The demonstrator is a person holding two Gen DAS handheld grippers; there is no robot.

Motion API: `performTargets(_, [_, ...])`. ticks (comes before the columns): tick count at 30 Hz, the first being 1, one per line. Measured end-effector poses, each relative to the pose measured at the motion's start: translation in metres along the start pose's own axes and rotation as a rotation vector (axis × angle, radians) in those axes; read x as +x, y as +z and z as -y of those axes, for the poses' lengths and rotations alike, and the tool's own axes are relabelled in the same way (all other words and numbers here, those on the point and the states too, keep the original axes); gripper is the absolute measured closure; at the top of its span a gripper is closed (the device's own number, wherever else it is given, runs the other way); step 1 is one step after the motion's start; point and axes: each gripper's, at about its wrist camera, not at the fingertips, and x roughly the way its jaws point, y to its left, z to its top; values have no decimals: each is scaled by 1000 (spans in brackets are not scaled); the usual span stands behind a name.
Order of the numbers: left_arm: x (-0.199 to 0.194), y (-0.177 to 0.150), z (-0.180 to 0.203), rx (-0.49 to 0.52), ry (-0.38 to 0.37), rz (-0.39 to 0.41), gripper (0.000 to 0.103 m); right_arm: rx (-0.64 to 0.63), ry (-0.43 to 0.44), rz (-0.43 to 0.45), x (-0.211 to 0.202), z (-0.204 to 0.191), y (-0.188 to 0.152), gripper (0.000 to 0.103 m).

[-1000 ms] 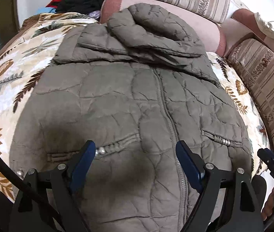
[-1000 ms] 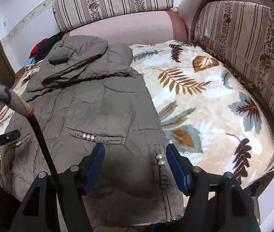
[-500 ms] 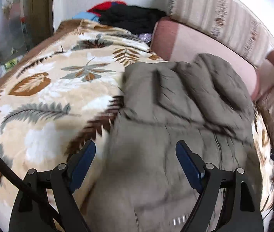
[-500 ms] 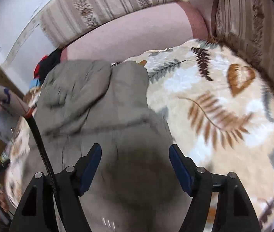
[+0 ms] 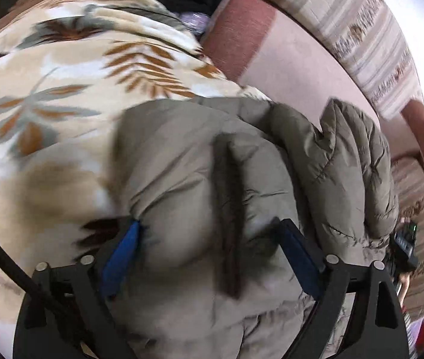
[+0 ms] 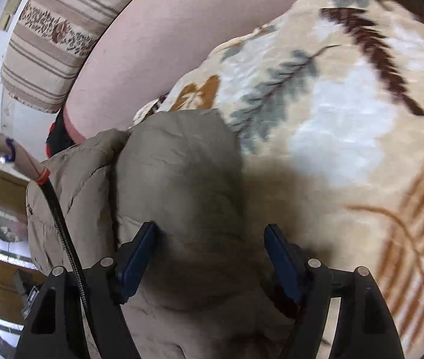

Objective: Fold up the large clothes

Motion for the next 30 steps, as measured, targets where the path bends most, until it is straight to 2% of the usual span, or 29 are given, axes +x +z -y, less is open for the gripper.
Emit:
performTargets(2, [11,0,10,29,18,-19,11,-3,-7,-19,7,-7,3,59])
performTargets(3, [13,0,17,39,23,-15,14,-18,-8,-10,5,-11,6,69])
performTargets(4, [14,1,24,52,34,-7,16,-23,-1,-2,2,-12,9,75])
performTargets(7, [16,10,40,80,35,7,28,-7,21,43,-13,-6,20,81])
performTargets(9, [20,22,51,101,51,23,34,-4,3,60,-18,-2,27,81])
performTargets(12, [28,32,60,104,130,42,34,-46,-70,32,-8,-7,24,78])
performTargets(13, [29,30,62,110,156,42,34,-56,-90,32,-8,-8,23,70])
performTargets(14, [26,27,64,120,168,44,34,-56,-101,47,-12,-10,20,67])
performTargets(15, [22,25,66,130,172,45,34,-48,-98,65,-19,-9,18,65])
performTargets(18, [-6,5,73,191,195,64,31,-20,-70,99,-49,-3,8,43])
performTargets(19, [-17,-4,74,210,204,71,30,-32,-74,98,-61,0,1,39])
performTargets(23, [-58,-47,72,253,252,81,28,-108,-145,60,-95,14,-34,38])
performTargets(27, [-90,-92,58,211,332,116,28,-135,-179,7,-122,34,-84,38])
performTargets(30, [-110,-126,40,149,310,117,28,-173,-194,-12,-138,47,-123,38])
